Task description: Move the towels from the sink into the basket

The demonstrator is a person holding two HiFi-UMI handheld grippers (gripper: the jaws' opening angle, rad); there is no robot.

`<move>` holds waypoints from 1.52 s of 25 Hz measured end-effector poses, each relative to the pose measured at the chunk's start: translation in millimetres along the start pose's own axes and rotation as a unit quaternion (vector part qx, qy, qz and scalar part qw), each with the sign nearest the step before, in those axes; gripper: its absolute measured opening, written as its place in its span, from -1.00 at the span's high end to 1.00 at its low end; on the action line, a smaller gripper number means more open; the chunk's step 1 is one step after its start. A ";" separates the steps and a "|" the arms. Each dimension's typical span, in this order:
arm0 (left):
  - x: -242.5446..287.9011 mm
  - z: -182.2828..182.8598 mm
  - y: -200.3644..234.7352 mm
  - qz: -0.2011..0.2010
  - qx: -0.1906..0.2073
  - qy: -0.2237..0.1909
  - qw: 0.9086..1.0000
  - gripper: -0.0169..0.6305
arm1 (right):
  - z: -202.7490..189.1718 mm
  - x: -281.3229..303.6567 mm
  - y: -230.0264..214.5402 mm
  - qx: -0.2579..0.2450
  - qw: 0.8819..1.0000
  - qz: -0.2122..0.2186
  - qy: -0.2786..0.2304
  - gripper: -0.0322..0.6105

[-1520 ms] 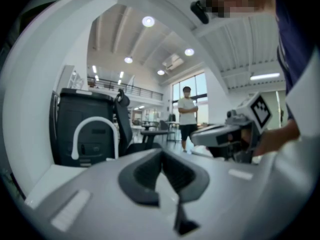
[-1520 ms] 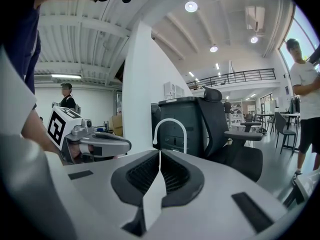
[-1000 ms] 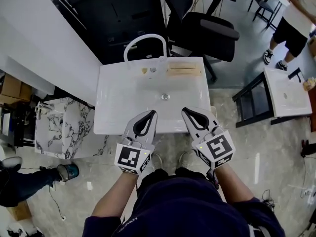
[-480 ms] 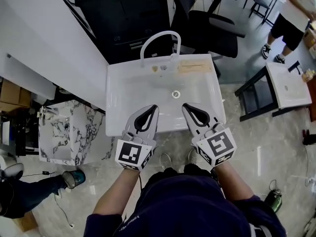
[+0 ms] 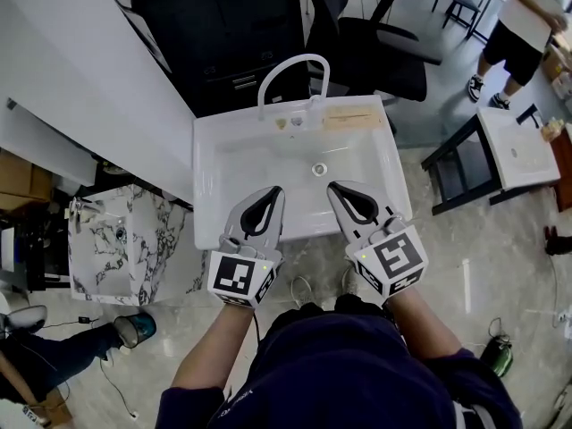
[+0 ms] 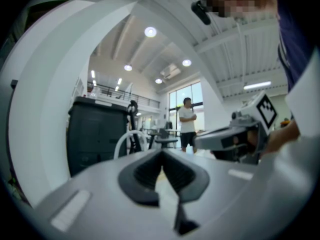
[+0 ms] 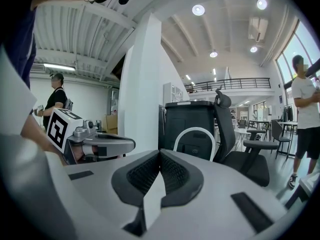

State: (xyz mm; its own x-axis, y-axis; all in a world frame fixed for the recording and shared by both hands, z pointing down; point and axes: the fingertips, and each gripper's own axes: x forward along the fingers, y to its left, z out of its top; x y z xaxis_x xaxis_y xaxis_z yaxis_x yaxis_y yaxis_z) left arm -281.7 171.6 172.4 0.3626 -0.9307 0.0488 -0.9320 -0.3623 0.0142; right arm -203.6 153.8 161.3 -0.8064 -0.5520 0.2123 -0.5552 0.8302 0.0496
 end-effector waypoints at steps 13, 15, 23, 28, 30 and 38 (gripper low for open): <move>5.5 4.4 4.3 -0.002 0.000 -0.008 1.000 0.92 | 3.1 6.9 -1.4 -0.006 1.000 -0.003 -0.001 0.87; 6.2 4.5 2.0 -0.004 0.000 -0.008 1.000 0.92 | 2.6 5.2 -2.3 -0.005 1.000 -0.004 -0.001 0.87; 8.1 7.0 -3.5 -0.007 0.006 -0.007 1.000 0.92 | 0.7 2.0 -4.0 -0.002 1.000 -0.004 -0.001 0.87; 9.3 7.8 -5.1 -0.009 0.006 -0.006 1.000 0.92 | 1.0 1.2 -5.4 -0.002 1.000 -0.004 0.000 0.87; 8.7 8.0 -5.9 -0.009 0.008 -0.006 1.000 0.93 | 0.6 0.7 -4.6 -0.002 1.000 -0.004 -0.002 0.87; 9.4 7.0 -9.1 -0.011 0.005 -0.004 1.000 0.92 | -1.0 -2.0 -5.4 0.000 1.000 -0.003 0.001 0.87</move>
State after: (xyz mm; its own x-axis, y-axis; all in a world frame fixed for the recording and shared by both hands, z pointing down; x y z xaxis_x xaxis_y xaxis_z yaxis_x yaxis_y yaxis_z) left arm -269.8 165.8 165.7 0.3825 -0.9231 0.0406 -0.9239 -0.3826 0.0058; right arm -198.8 150.5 161.5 -0.8022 -0.5576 0.2135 -0.5606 0.8264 0.0519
